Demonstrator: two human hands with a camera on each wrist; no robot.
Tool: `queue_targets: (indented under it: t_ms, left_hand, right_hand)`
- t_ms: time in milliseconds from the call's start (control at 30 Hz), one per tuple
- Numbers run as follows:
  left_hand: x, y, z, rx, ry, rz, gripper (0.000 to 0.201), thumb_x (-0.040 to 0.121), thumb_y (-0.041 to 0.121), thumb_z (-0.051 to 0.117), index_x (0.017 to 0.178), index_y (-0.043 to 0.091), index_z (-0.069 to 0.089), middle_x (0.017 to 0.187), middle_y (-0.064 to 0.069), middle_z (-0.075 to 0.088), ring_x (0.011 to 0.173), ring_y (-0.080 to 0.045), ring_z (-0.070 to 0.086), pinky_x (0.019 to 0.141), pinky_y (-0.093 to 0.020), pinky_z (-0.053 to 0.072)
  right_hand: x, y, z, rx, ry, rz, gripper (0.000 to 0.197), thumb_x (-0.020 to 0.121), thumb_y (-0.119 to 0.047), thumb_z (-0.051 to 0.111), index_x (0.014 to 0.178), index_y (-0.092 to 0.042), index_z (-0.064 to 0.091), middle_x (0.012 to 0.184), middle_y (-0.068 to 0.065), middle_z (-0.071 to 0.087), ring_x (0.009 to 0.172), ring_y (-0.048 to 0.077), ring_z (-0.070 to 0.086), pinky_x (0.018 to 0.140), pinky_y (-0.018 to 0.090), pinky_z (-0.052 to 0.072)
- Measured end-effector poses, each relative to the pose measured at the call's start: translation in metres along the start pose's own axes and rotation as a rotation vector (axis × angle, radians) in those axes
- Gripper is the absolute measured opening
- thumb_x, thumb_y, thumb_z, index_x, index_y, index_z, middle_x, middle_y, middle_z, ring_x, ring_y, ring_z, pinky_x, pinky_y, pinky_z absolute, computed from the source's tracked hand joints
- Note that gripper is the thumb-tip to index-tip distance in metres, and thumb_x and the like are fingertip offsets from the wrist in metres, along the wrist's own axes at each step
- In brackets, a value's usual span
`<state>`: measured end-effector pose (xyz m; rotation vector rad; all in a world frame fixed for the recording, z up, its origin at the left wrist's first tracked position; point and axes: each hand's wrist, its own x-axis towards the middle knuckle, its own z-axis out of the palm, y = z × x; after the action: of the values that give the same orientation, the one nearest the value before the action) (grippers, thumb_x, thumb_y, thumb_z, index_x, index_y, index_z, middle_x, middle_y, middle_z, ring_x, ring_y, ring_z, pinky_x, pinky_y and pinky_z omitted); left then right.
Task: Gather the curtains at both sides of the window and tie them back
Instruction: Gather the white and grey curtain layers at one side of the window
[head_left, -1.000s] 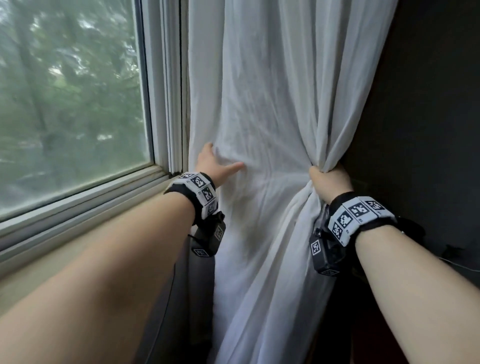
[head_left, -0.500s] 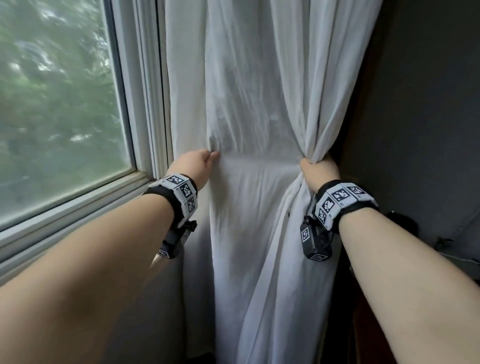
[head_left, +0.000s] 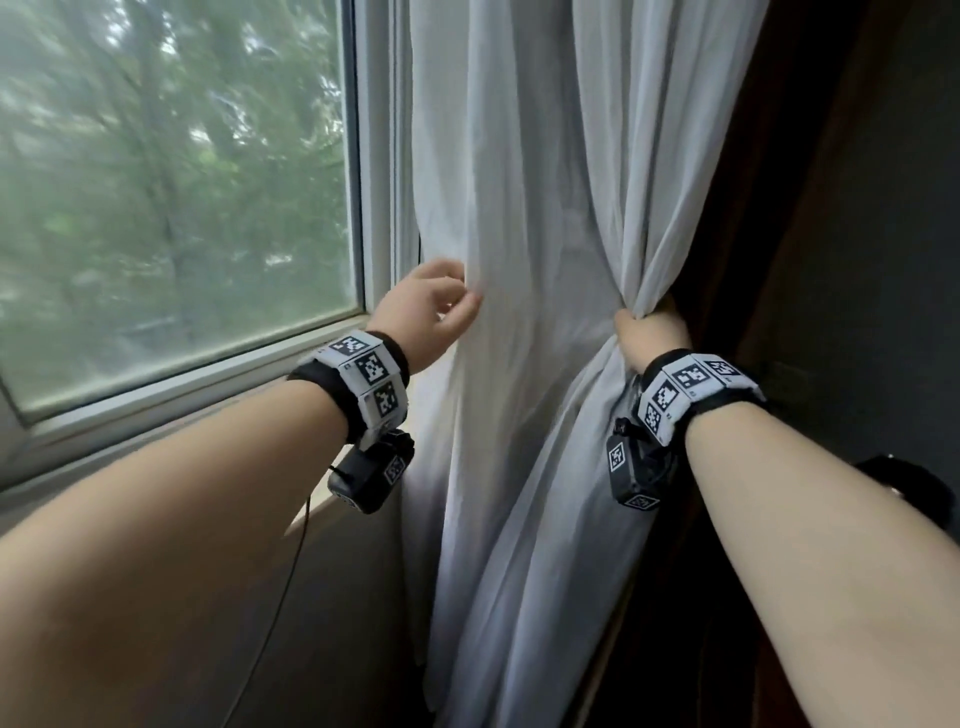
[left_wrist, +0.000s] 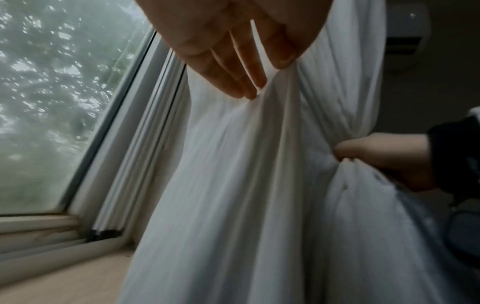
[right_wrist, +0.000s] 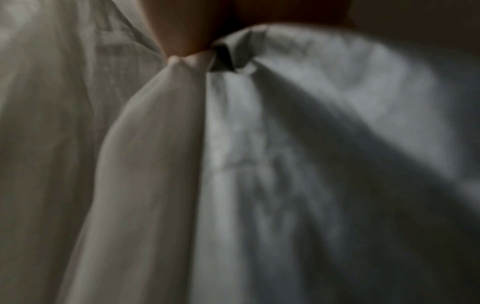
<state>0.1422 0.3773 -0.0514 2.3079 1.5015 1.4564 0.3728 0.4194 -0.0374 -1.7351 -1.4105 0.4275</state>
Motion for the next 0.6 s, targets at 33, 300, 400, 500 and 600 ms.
queue_targets:
  t_ms: [33,300,400,500,600]
  left_hand:
    - [-0.003,0.010,0.002,-0.083,-0.027,0.025,0.032,0.089,0.020,0.054,0.058,0.014,0.049,0.084,0.010,0.048,0.076,-0.002,0.050,0.071,-0.017,0.039]
    - [-0.026,0.078,0.079,-0.809,-0.166,-0.458,0.052,0.086,-0.015,0.045,0.120,0.023,0.037,0.082,-0.002,0.059,0.057,-0.004,0.062,0.061,-0.021,0.056]
    - [-0.028,0.086,0.098,-0.593,-0.211,-0.351,0.056,0.083,-0.015,0.040,0.128,0.016,0.048,0.082,-0.003,0.062,0.062,0.002,0.056,0.064,-0.019,0.044]
    - [-0.019,0.081,0.105,-0.473,-0.255,-0.297,0.038,0.084,-0.005,0.048,0.114,0.012,0.064,0.108,0.000,0.062,0.101,-0.014,0.057,0.088,-0.019,0.041]
    - [-0.009,0.071,0.106,-0.424,-0.383,-0.160,0.025,0.084,0.002,0.052,0.103,0.006,0.068,0.106,-0.003,0.057,0.100,-0.013,0.055,0.091,-0.021,0.042]
  right_hand:
    - [-0.002,0.000,0.000,0.015,-0.022,-0.004,0.041,0.091,-0.021,0.046,0.128,-0.005,0.044,0.127,0.019,0.055,0.117,0.034,0.053,0.090,0.032,0.041]
    - [-0.029,0.012,-0.012,0.365,-0.114,0.030,0.027,0.085,-0.015,0.053,0.108,-0.004,0.063,0.094,0.005,0.060,0.104,0.025,0.060,0.075,0.025,0.039]
    - [-0.033,0.014,-0.018,0.532,-0.164,0.064,0.033,0.084,-0.026,0.063,0.112,-0.009,0.063,0.098,0.001,0.062,0.102,0.020,0.061,0.085,0.025,0.043]
    - [-0.036,0.013,-0.021,0.594,-0.253,0.077,0.045,0.076,-0.044,0.069,0.110,-0.015,0.062,0.101,-0.002,0.066,0.096,0.013,0.061,0.090,0.026,0.046]
    - [-0.035,0.009,-0.019,0.514,-0.286,0.045,0.065,0.065,-0.045,0.078,0.116,-0.009,0.060,0.110,0.003,0.067,0.102,0.017,0.063,0.097,0.030,0.048]
